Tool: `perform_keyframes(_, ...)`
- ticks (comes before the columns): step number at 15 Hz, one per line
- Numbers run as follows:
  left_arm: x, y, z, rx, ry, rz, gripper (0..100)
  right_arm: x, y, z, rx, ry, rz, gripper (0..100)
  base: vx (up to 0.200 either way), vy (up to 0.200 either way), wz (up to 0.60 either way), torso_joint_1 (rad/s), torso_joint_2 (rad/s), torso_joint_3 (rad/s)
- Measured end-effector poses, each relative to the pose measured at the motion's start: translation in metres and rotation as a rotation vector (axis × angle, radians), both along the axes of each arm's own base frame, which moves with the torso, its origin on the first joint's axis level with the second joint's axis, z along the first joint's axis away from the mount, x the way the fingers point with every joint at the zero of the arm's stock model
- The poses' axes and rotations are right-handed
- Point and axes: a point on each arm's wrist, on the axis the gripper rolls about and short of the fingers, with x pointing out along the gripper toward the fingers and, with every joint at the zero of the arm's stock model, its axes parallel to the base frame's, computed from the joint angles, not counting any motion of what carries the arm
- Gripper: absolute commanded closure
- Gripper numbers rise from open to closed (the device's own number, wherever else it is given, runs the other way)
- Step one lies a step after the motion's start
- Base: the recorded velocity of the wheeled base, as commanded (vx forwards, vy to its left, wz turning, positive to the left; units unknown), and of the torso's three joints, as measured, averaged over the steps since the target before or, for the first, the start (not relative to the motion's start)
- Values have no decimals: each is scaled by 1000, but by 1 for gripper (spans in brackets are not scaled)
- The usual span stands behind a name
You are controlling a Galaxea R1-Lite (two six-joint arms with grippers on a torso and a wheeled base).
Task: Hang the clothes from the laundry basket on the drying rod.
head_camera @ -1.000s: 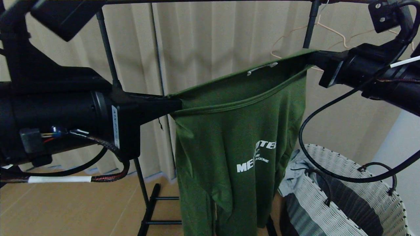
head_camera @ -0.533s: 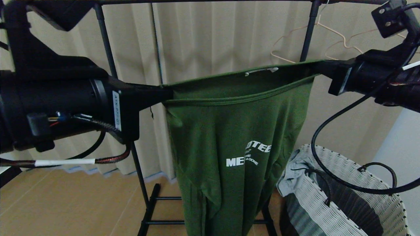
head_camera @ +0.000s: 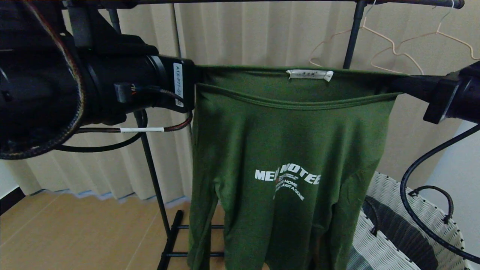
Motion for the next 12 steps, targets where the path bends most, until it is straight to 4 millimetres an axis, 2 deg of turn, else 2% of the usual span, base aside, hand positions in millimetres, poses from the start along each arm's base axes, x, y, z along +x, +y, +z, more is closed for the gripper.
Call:
perform_keyframes(2, 1, -1, -5, 13, 11, 0, 100, -4, -1, -1, -1, -1, 1, 100, 0, 0, 0, 0, 0, 0)
perform_keyframes(12, 0, 0, 9, -11, -30, -6, 100, -14, -4, 14, 14, -50, 2, 100, 0, 0, 0, 0, 0, 0)
